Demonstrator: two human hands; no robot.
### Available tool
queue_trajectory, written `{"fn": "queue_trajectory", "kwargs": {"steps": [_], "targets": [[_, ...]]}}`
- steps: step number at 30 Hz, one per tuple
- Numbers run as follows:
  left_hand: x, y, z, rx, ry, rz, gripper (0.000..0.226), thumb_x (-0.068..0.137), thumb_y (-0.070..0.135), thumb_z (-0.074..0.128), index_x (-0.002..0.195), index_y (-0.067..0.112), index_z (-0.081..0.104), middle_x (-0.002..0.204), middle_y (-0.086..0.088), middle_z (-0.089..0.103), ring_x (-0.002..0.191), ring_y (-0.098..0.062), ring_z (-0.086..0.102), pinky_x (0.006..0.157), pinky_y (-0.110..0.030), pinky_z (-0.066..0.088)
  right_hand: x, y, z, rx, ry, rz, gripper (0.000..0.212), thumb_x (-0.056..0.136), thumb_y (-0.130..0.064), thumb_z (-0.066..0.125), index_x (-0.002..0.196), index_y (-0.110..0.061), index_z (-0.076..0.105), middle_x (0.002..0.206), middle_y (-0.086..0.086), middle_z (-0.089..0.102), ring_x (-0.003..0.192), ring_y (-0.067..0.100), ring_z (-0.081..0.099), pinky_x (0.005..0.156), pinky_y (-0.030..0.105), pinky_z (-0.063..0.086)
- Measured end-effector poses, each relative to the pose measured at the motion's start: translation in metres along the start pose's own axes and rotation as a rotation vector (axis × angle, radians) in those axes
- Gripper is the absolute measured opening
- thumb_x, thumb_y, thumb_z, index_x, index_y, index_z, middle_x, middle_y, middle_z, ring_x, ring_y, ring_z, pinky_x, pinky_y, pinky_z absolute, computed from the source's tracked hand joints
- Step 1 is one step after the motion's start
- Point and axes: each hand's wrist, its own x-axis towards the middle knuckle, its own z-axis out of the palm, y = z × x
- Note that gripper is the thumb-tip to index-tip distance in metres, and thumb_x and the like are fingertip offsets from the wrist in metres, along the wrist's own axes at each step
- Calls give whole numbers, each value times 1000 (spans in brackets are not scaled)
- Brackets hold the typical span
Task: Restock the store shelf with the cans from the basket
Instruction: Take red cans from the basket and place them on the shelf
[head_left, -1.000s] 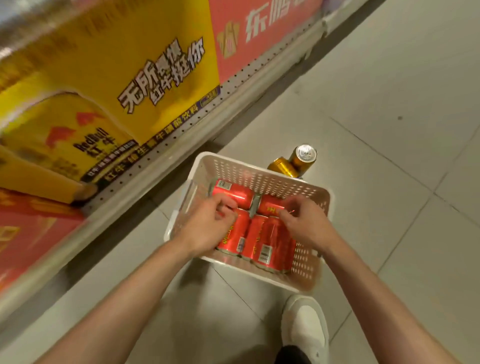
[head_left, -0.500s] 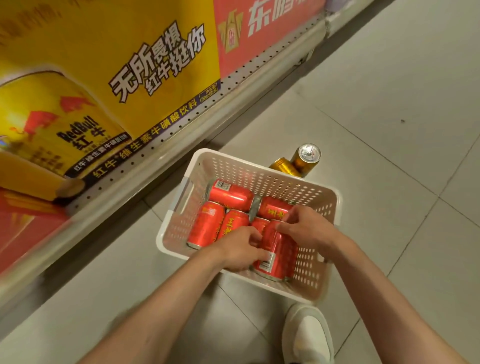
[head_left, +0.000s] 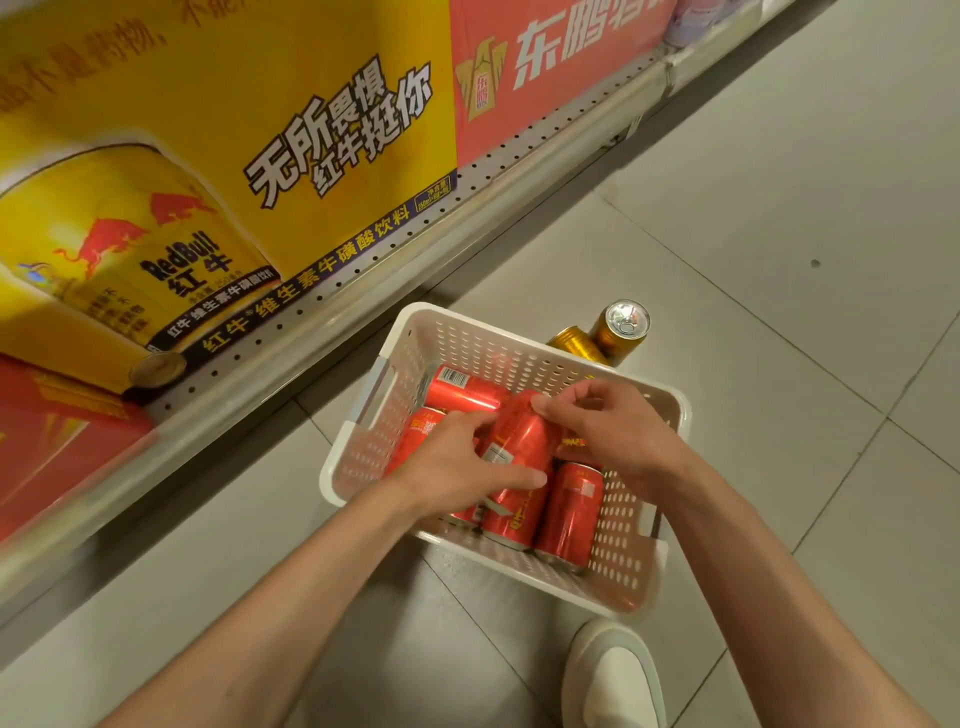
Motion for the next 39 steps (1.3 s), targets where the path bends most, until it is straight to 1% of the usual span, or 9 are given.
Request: {"fn": "queue_trajectory", "kwargs": {"steps": [4, 9, 13, 18, 23, 28, 33, 37, 39], "targets": [[-5, 5, -21, 78, 78, 5, 67, 70, 42, 90, 126, 29, 55, 109, 12, 70, 96, -3, 70, 89, -30, 59, 2, -15, 16, 39, 23, -70, 41, 86, -24, 82, 109, 4, 64, 101, 21, 75, 76, 20, 69, 77, 38, 62], [-19, 3, -36, 115, 191, 41, 73, 71, 40, 89, 131, 27, 49, 107, 16, 64, 94, 3, 65, 83, -21, 55, 10, -12, 17, 13, 45, -131, 32, 91, -32, 77, 114, -13, 65, 106, 9, 74, 100, 25, 74, 90, 44, 61], [-32, -4, -46, 142, 221, 51, 74, 71, 43, 87, 132, 29, 48, 108, 18, 64, 93, 2, 66, 86, -26, 57, 13, 15, 5, -545, 129, -157, 25, 94, -38, 69, 111, -20, 66, 100, -9, 68, 96, 12, 66, 73, 24, 49], [-38, -12, -48, 170, 237, 55, 77, 72, 47, 86, 135, 32, 45, 112, 18, 63, 98, -1, 67, 89, -32, 59, 21, 63, 28, -930, 79, -36, 47, 92, -49, 65, 124, -14, 62, 124, 9, 61, 112, 27, 60, 98, 37, 50], [-37, -18, -49, 182, 244, 42, 76, 72, 47, 86, 134, 30, 47, 111, 17, 64, 96, 0, 67, 90, -35, 59, 19, 75, 43, -968, 150, -21, 69, 87, -53, 70, 137, -10, 50, 139, 16, 49, 130, 34, 46, 111, 41, 39], [-37, -19, -49, 183, 253, 38, 75, 72, 47, 86, 133, 29, 47, 110, 18, 63, 96, 1, 66, 91, -35, 59, 21, 73, 51, -896, 185, 6, 78, 80, -57, 77, 135, -12, 44, 140, 19, 45, 131, 38, 44, 110, 46, 41], [-38, -18, -48, 184, 244, 42, 75, 74, 46, 86, 135, 28, 46, 111, 18, 63, 96, 0, 66, 90, -33, 59, 20, 73, 53, -775, 216, -14, 71, 78, -52, 82, 125, -13, 46, 133, 19, 49, 123, 38, 50, 106, 46, 44], [-39, -19, -48, 188, 238, 30, 73, 74, 44, 85, 134, 28, 46, 109, 17, 63, 95, 1, 65, 90, -32, 58, 14, 68, 55, -755, 182, -74, 53, 77, -45, 83, 109, -18, 50, 115, 7, 62, 103, 28, 61, 85, 39, 50], [-40, -20, -49, 192, 240, 25, 74, 74, 44, 85, 134, 29, 46, 109, 18, 63, 96, 2, 65, 91, -32, 58, 8, 70, 47, -651, 146, -104, 52, 75, -39, 86, 107, -23, 49, 113, -2, 63, 98, 18, 61, 84, 36, 53]]}}
